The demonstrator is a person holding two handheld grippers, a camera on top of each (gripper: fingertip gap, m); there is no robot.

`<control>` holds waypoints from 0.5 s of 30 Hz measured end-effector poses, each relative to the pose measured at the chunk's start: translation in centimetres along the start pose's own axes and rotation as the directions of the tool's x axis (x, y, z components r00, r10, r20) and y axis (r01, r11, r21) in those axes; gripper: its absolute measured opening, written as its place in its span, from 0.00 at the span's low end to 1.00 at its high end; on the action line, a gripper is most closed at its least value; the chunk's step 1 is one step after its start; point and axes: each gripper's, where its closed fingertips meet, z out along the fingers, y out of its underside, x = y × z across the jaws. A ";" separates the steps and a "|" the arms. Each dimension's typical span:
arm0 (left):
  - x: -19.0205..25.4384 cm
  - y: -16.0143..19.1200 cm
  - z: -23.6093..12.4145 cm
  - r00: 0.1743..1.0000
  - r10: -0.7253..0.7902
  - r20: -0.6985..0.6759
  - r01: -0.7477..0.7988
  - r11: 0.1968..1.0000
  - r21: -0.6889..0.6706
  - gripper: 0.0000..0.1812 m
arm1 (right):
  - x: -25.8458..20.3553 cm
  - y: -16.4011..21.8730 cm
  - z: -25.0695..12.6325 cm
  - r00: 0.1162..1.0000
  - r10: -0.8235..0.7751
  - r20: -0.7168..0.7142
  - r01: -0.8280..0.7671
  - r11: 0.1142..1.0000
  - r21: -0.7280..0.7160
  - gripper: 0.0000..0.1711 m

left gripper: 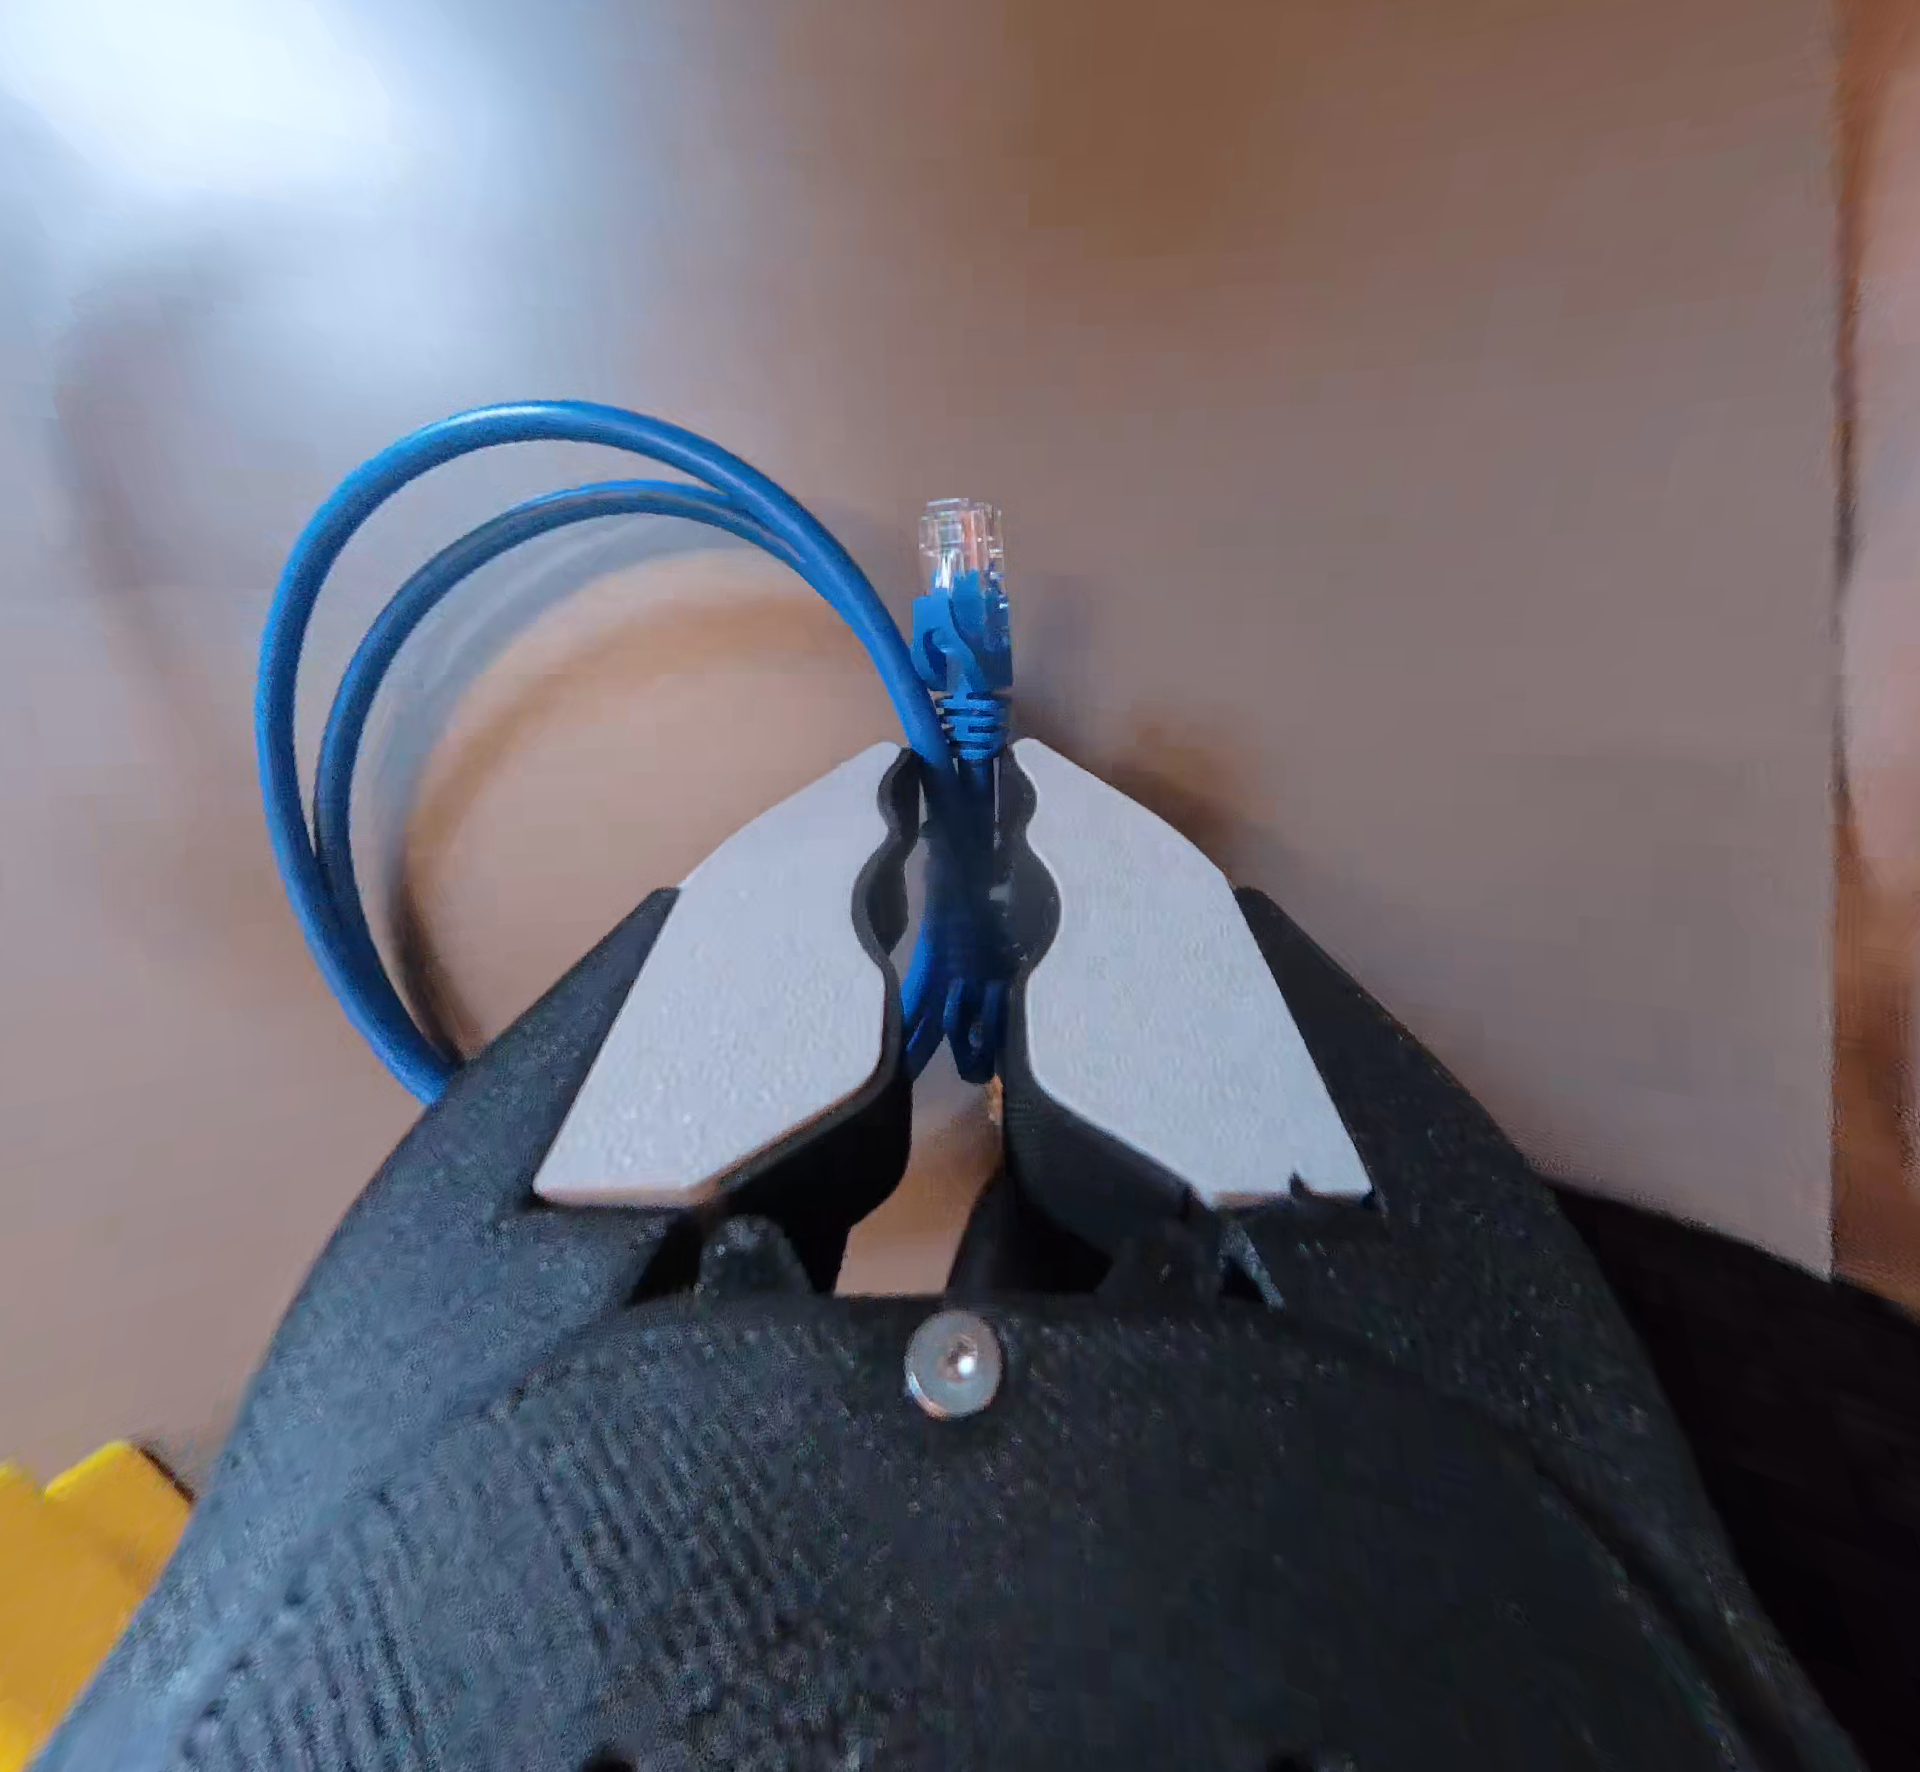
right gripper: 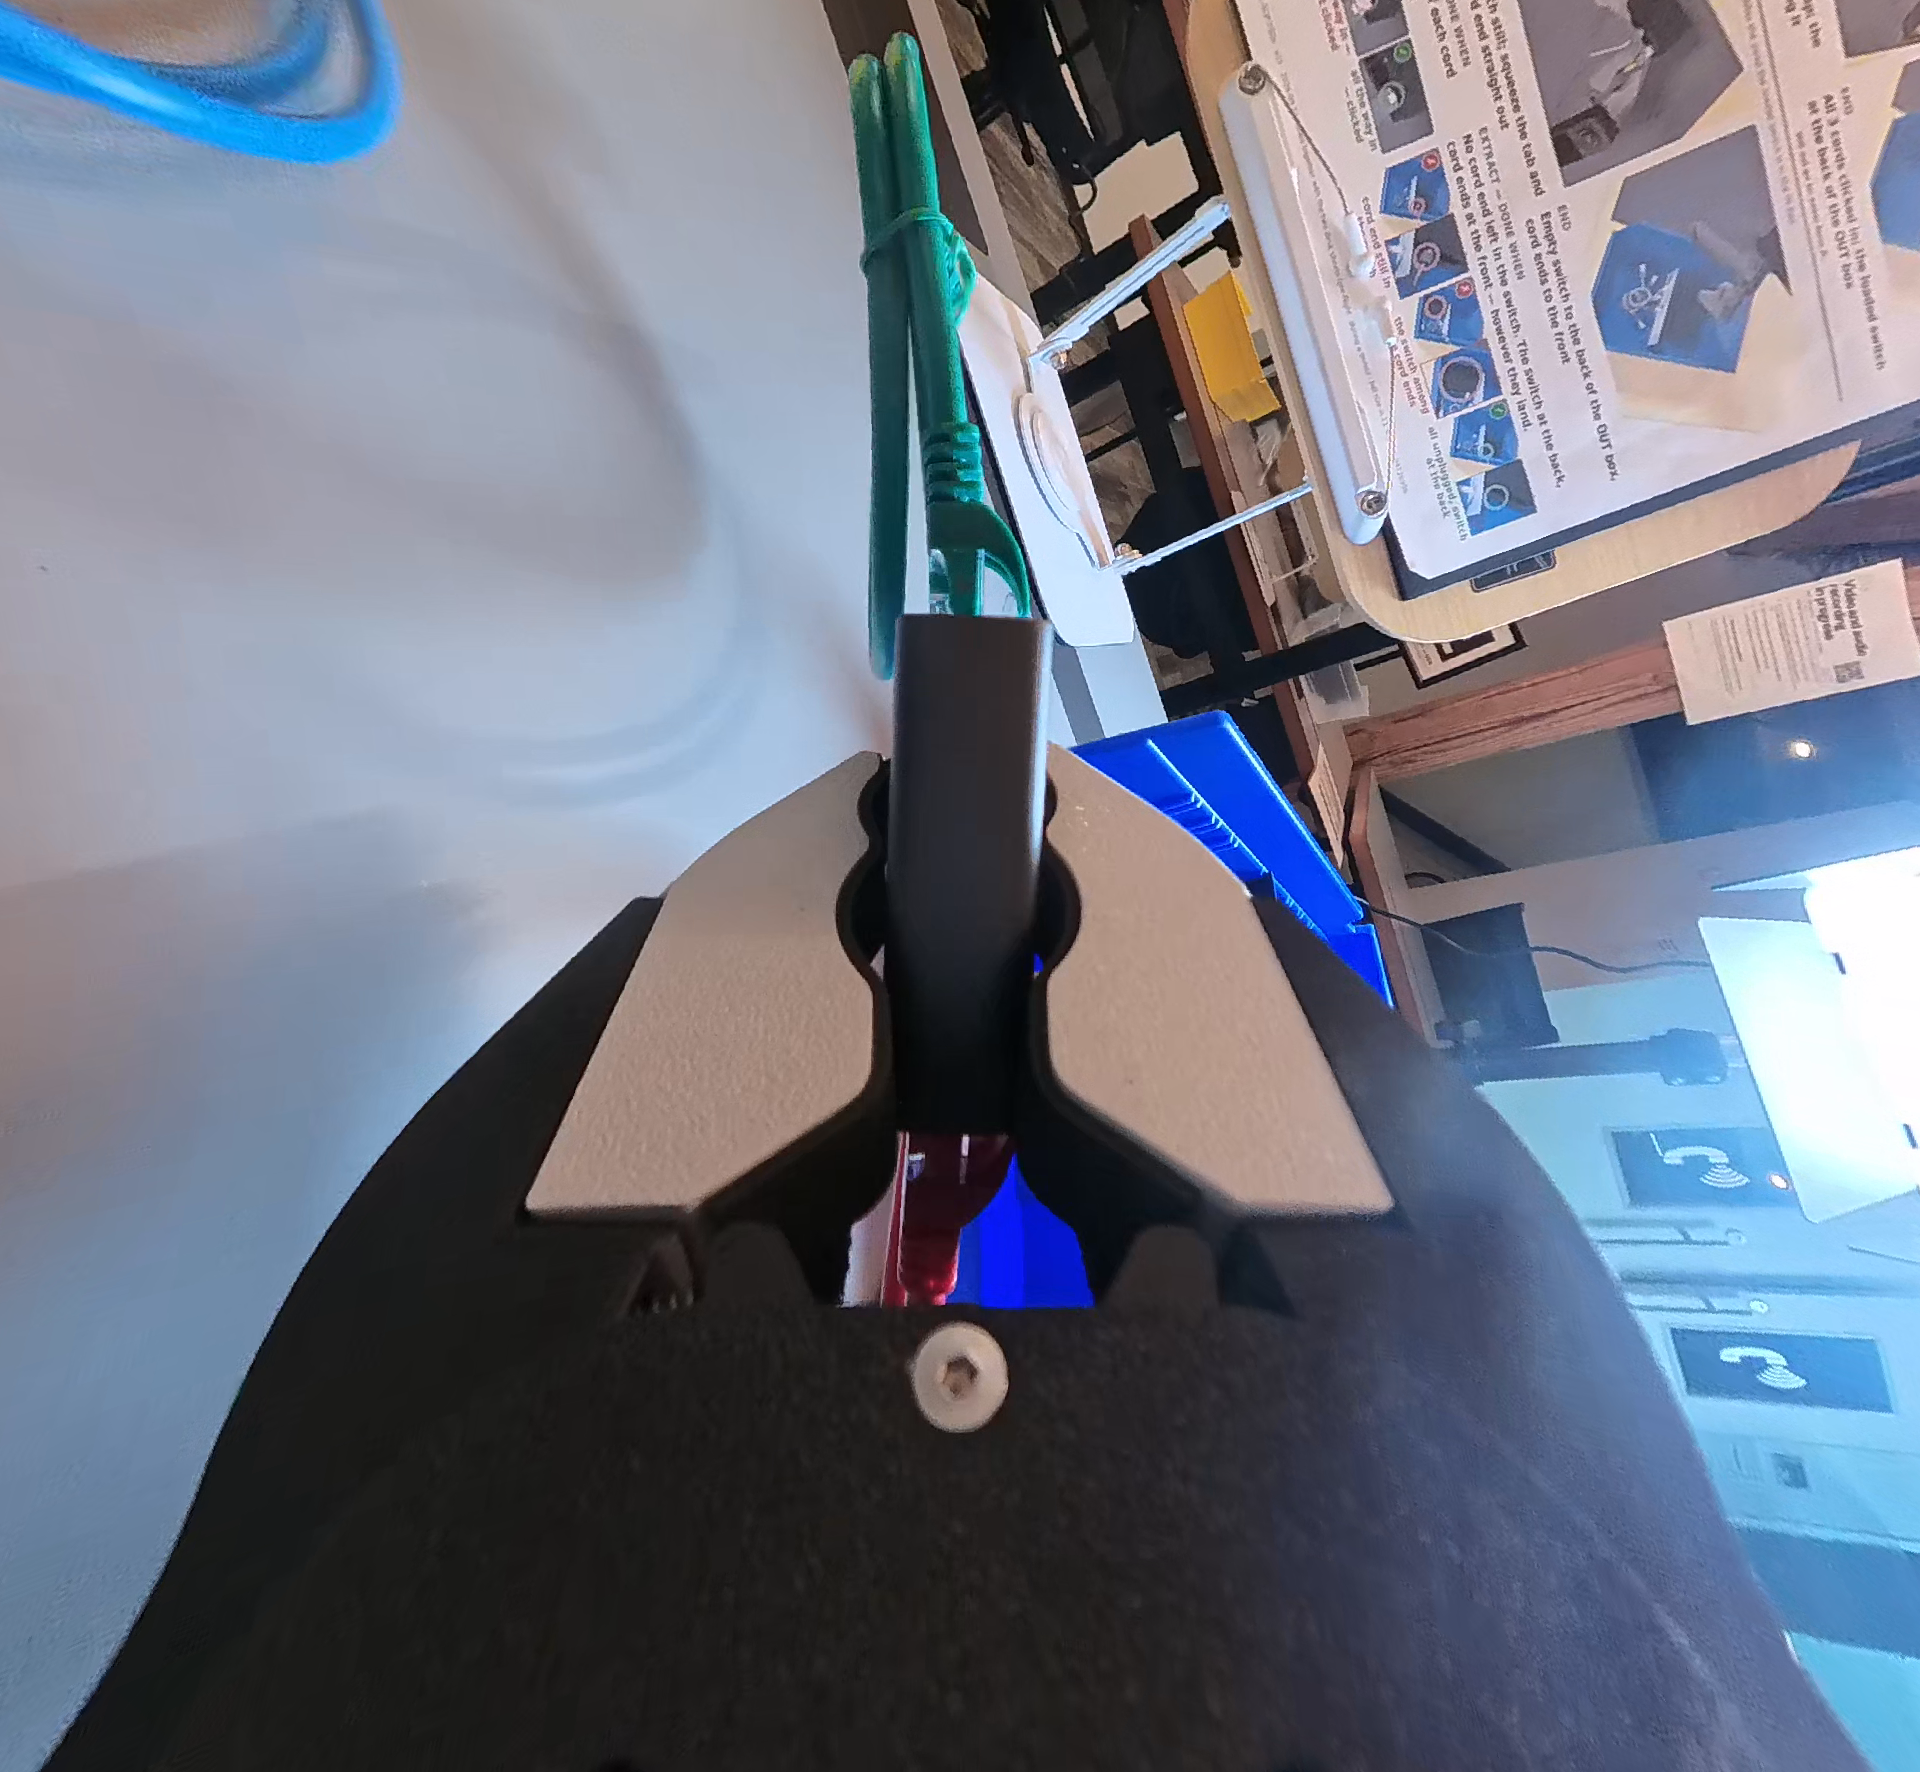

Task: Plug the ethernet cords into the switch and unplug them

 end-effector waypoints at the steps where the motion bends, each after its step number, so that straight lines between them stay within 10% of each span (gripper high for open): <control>1: -1.1 -0.1 -0.1 0.998 -0.053 0.033 0.052 0.999 0.012 0.08 | -0.1 -0.1 0.0 1.000 -0.003 0.004 0.003 1.000 0.007 0.13; 10: -12.0 -0.3 -8.8 0.871 -0.379 0.311 0.323 0.921 0.217 0.08 | -1.6 -0.7 0.1 0.989 -0.148 0.016 0.147 0.989 0.026 0.13; 15: -11.6 -2.1 -9.8 0.904 -0.267 0.335 0.258 0.963 0.074 0.07 | -4.2 -2.4 0.5 0.929 -0.369 0.023 0.366 0.927 0.081 0.13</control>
